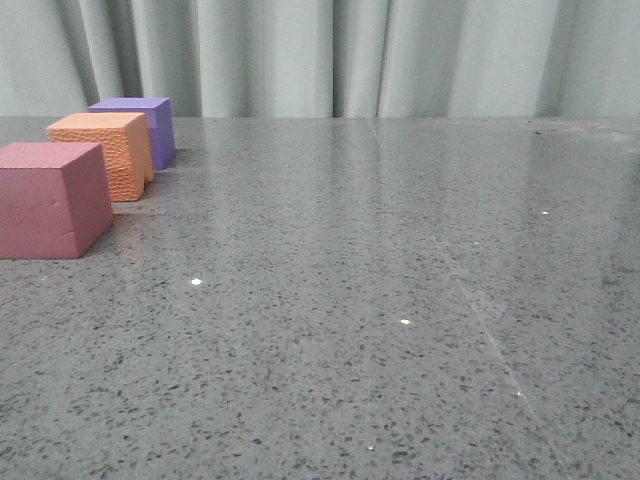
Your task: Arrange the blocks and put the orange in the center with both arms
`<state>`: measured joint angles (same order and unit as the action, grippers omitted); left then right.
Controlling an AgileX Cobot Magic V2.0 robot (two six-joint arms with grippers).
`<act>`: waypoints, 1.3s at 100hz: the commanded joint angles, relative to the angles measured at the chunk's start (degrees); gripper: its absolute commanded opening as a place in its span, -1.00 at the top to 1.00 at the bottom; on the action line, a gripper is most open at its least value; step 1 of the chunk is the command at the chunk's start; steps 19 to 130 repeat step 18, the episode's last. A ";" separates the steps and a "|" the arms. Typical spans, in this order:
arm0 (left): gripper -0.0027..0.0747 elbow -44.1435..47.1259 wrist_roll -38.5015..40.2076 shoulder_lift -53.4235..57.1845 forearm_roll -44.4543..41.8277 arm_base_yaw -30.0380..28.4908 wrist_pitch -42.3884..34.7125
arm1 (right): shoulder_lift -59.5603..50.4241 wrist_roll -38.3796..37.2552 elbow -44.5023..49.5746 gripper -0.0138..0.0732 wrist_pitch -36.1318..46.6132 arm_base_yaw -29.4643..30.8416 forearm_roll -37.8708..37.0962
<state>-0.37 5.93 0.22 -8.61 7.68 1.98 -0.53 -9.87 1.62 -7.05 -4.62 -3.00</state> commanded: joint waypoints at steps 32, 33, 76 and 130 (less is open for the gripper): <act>0.98 3.23 0.49 1.86 0.53 -0.18 -4.28 | -0.60 0.62 -0.80 0.84 4.92 0.33 0.17; 0.98 3.23 0.49 1.86 0.53 -0.18 -4.28 | -0.60 0.62 -0.80 0.84 4.92 0.33 0.17; 0.98 3.23 0.49 1.86 0.53 -0.18 -4.28 | -0.60 0.62 -0.80 0.84 4.92 0.33 0.17; 0.98 3.23 0.49 1.86 0.53 -0.18 -4.28 | -0.60 0.62 -0.80 0.84 4.92 0.33 0.17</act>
